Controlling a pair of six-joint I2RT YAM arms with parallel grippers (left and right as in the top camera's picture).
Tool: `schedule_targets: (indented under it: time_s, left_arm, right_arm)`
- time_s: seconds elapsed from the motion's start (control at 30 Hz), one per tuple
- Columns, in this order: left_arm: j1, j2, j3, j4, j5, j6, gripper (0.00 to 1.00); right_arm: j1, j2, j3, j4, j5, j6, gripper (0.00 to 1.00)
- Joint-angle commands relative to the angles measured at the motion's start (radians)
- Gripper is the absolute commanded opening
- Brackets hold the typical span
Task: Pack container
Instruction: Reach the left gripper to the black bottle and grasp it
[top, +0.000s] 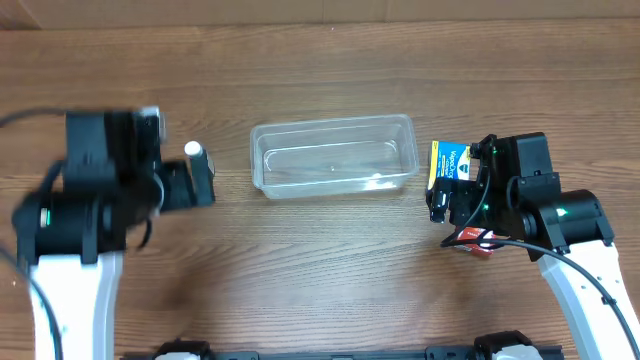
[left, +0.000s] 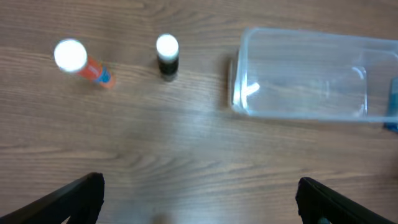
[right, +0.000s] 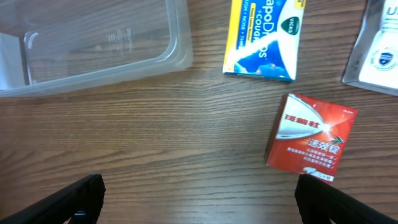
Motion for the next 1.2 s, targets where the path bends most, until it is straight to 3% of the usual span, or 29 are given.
schedule_targets:
  time_s: [0.0, 0.33, 1.0, 1.17]
  left_arm:
    - [0.002, 0.199, 0.142, -0.014, -0.028, -0.014, 1.0]
    - [0.029, 0.534, 0.211, 0.04, -0.04, -0.029, 1.0]
    - [0.055, 0.819, 0.211, 0.138, -0.043, -0.029, 1.0]
    - [0.054, 0.819, 0.211, 0.148, -0.042, -0.029, 0.75]
  right_arm:
    - [-0.006, -0.002, 0.032, 0.003, 0.035, 0.008, 1.0]
    - [-0.006, -0.002, 0.032, 0.004, 0.036, 0.008, 1.0]
    - [-0.006, -0.002, 0.032, 0.003, 0.035, 0.008, 1.0]
    - [-0.006, -0.002, 0.032, 0.002, 0.035, 0.008, 1.0]
